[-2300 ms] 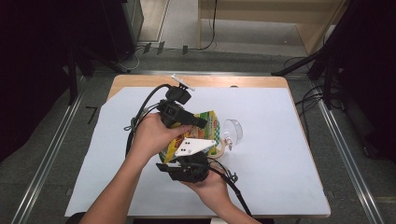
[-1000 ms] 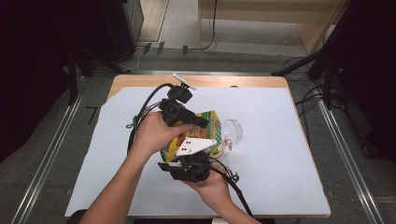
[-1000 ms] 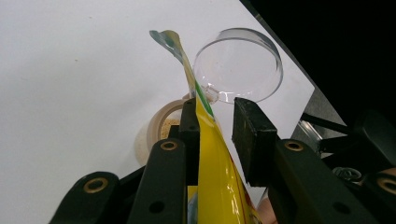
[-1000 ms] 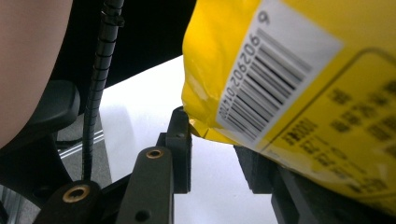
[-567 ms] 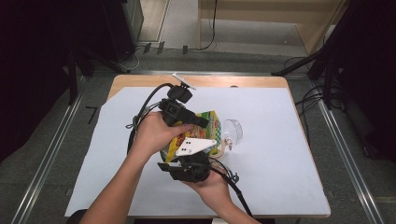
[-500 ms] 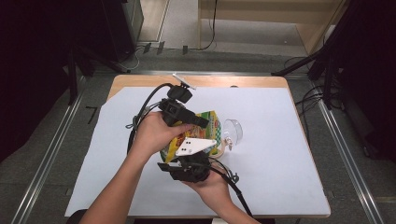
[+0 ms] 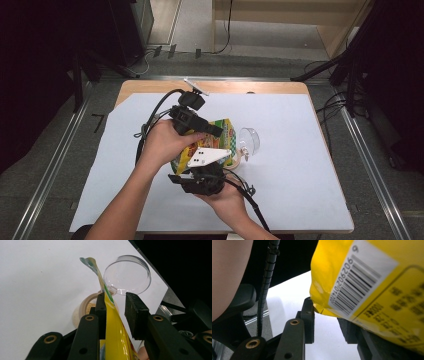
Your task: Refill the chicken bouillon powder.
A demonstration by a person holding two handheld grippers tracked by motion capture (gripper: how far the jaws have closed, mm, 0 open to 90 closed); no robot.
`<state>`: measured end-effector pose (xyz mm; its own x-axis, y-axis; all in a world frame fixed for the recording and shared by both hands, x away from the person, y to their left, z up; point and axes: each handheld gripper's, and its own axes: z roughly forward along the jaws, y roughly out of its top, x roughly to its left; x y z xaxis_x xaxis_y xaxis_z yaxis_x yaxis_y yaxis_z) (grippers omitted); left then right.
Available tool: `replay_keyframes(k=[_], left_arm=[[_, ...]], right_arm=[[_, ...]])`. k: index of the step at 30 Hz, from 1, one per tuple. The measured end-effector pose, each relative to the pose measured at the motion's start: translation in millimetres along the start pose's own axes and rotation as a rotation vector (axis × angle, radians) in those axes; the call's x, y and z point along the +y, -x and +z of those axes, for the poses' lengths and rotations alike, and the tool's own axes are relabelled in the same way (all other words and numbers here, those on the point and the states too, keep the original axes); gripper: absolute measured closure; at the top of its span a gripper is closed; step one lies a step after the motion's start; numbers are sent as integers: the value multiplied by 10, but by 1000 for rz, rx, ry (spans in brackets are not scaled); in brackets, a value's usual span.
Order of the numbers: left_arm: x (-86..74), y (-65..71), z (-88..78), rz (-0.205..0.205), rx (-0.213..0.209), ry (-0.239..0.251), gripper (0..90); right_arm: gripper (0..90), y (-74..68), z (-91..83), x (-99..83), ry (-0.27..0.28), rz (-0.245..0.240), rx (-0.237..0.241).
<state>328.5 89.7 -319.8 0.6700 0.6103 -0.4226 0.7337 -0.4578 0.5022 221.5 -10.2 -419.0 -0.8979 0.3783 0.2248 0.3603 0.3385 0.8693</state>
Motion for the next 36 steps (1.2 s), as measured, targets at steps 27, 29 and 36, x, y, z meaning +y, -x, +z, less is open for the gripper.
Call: replay_keyframes(k=[27, 29, 36], left_arm=[[-2, 12, -14, -1, 0, -3, 729], [-3, 11, -14, -5, 1, -3, 729], [-17, 34, -30, -1, 9, 4, 719]], right_arm=[[690, -7, 0, 5, 6, -3, 6], [690, -9, 1, 5, 6, -1, 7], [693, 3, 8, 4, 9, -2, 21]])
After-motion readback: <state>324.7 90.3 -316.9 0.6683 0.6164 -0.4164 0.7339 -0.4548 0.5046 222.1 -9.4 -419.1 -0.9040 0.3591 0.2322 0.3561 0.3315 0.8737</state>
